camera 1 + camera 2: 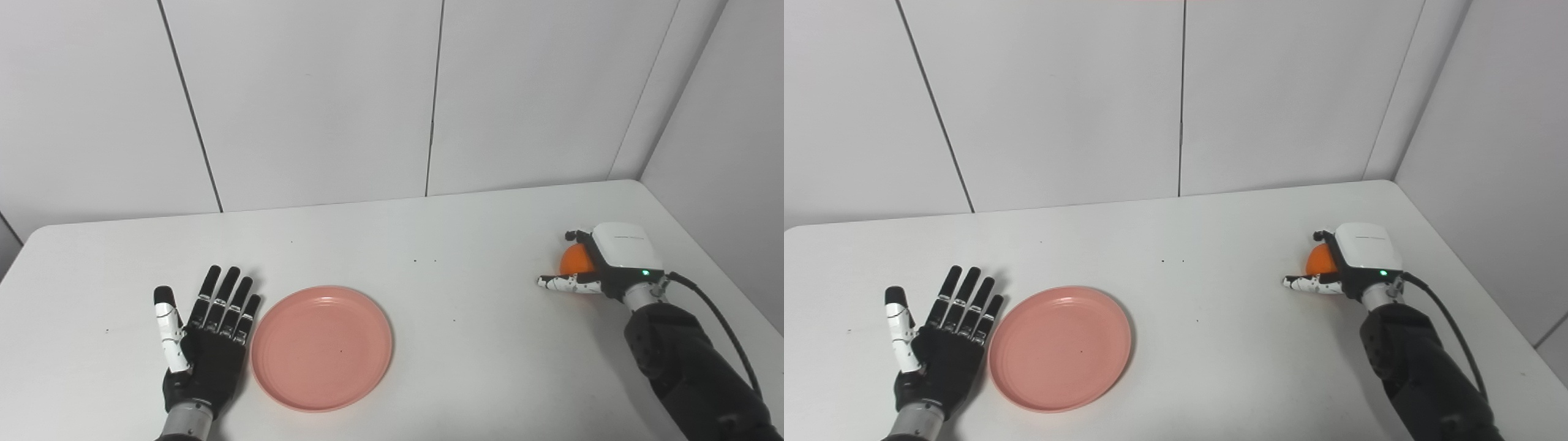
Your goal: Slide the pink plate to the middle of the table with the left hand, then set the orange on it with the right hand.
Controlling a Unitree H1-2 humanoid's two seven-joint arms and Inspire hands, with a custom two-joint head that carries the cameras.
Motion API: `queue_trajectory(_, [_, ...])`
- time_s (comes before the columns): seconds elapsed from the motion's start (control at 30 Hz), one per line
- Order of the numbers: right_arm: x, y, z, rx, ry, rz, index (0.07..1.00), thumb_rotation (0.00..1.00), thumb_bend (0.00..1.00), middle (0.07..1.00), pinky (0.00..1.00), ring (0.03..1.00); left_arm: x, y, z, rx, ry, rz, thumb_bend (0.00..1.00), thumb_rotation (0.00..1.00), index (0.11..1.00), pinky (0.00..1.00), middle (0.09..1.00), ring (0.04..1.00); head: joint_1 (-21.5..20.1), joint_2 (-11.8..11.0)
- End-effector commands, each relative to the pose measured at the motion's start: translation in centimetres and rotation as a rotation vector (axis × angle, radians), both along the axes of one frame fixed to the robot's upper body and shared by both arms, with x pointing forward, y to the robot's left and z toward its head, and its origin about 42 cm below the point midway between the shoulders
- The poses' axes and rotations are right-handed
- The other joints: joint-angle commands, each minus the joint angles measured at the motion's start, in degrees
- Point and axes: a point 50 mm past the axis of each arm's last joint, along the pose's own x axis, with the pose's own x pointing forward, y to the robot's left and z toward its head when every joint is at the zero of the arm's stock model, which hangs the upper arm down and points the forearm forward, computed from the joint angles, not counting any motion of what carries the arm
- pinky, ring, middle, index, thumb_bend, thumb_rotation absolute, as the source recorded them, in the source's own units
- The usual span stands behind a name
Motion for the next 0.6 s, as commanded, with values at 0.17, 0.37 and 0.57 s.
queue_trajectory(0.17, [0.8, -0.5, -0.3, 0.016, -0.112, 0.031, 0.401, 0.46, 0.72, 0.387, 0.25, 0.31, -0.7, 0.2, -1.6, 0.017, 0.085, -0.006, 0.76, 0.65, 0.859, 1.0, 0.802, 0.911, 0.1, 0.1])
queue_trajectory(0.37, [0.7, -0.5, -0.8, 0.006, -0.123, 0.072, 0.248, 0.39, 0.63, 0.214, 0.1, 0.15, -0.6, 0.2, -1.6, 0.018, 0.085, -0.008, 0.76, 0.65, 0.853, 1.0, 0.8, 0.917, 0.1, 0.2])
queue_trajectory(0.57, [0.8, -0.4, -0.5, 0.026, -0.108, 0.079, 0.248, 0.41, 0.57, 0.204, 0.08, 0.139, -0.7, 0.1, -1.6, 0.014, 0.083, -0.009, 0.76, 0.65, 0.859, 1.0, 0.805, 0.913, 0.2, 0.4])
